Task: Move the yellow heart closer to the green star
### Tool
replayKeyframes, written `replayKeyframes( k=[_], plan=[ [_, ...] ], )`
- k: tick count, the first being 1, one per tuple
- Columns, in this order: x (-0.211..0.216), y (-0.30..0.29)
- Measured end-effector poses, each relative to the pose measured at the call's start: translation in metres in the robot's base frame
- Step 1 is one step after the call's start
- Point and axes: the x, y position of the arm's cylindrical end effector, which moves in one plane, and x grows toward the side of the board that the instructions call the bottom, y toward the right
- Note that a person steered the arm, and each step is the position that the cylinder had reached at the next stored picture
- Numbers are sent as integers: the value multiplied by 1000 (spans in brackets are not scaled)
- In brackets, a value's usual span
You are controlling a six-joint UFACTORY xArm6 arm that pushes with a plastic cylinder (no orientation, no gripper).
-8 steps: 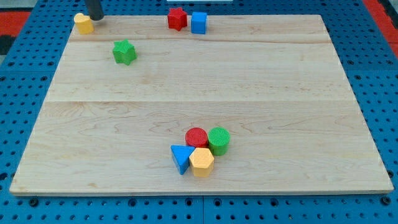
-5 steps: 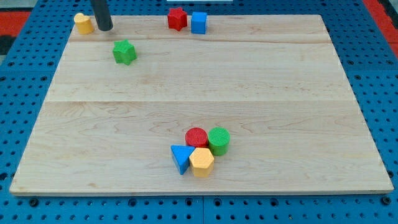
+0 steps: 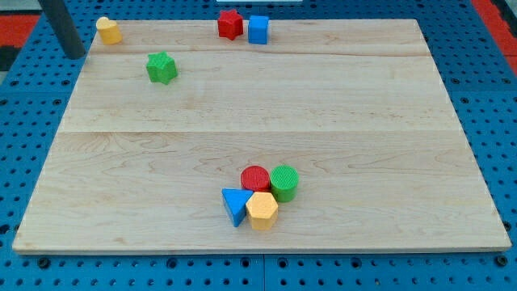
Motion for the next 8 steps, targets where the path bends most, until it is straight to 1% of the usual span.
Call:
replayKeyframes(
  k=[3, 5, 8],
  plan=[
    [-33, 0],
    [-79, 0],
    [-72, 15]
  ],
)
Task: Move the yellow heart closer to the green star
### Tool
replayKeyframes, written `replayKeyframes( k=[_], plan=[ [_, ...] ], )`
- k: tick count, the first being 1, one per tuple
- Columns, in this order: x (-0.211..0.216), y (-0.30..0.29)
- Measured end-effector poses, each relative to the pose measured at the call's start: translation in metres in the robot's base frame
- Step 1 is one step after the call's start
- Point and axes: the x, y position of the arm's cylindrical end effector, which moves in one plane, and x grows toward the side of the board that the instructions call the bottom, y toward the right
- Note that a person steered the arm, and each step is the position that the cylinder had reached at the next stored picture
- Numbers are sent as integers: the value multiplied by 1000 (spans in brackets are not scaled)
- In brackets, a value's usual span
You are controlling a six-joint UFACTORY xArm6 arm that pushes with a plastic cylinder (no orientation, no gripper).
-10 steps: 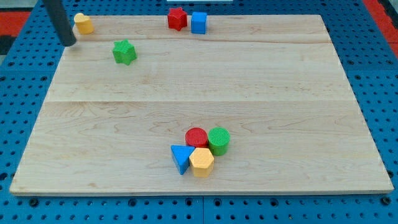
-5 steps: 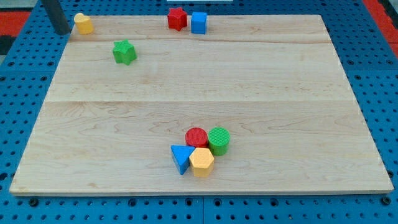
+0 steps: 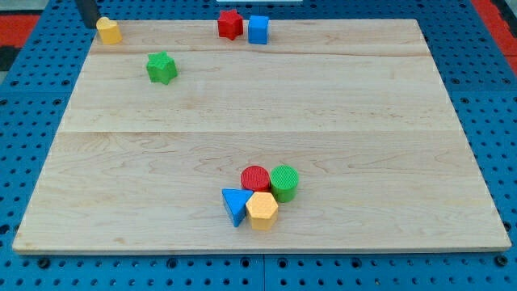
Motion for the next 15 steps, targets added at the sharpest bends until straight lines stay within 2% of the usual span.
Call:
replayKeyframes(
  k=[2, 4, 6, 9, 12, 15],
  plan=[
    [12, 20],
    [52, 20],
    [51, 30],
    [18, 29],
    [27, 62],
    [54, 94]
  ],
)
